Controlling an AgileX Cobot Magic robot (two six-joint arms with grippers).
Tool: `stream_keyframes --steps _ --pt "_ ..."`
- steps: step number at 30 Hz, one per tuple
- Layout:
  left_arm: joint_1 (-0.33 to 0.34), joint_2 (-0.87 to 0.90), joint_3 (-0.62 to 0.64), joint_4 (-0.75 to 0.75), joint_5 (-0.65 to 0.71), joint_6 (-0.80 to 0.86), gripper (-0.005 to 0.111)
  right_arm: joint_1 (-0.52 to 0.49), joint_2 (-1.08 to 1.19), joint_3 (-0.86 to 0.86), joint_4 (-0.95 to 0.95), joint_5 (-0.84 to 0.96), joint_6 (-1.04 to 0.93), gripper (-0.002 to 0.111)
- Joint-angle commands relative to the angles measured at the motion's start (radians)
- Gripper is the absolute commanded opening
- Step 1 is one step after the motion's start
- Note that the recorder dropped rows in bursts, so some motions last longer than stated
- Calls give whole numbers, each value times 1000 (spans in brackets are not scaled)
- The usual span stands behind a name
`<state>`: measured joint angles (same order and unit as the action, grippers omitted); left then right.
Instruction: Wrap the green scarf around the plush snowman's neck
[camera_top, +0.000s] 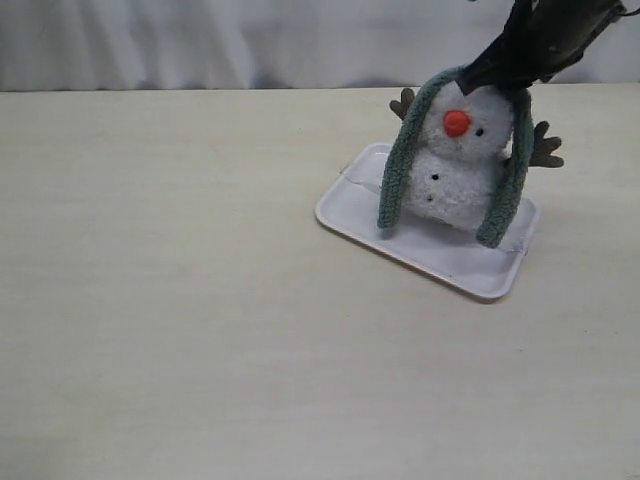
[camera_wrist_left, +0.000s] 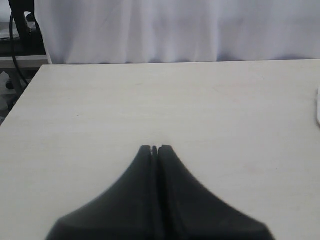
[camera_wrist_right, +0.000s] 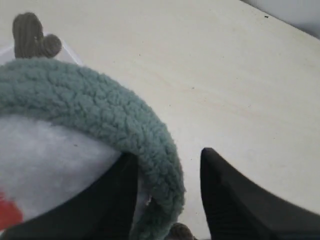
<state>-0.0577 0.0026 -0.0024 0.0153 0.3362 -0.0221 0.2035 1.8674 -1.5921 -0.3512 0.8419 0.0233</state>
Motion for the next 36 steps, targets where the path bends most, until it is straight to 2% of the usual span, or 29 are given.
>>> stream_keyframes --steps 1,9,11,14,15,18,25,36 --pt "5 -3 2 -2 -14 -6 0 -4 -71 -1 23 -7 -10 48" --pt "5 -3 2 -2 -14 -6 0 -4 -149 -1 99 -3 -40 47" --pt "5 -3 2 -2 -14 -6 0 -4 -149 1 196 5 -131 36" --pt "5 -3 2 -2 -14 -6 0 -4 -129 2 365 32 -302 9" --pt "5 -3 2 -2 -14 -6 0 -4 -119 2 395 34 -320 4" --pt "5 -3 2 -2 -14 -6 0 -4 -97 2 402 32 -323 4" --pt "5 -3 2 -2 -14 -6 0 -4 -80 2 247 -3 -236 4" --pt "5 -3 2 -2 -11 -6 0 -4 -30 2 197 -7 -210 4"
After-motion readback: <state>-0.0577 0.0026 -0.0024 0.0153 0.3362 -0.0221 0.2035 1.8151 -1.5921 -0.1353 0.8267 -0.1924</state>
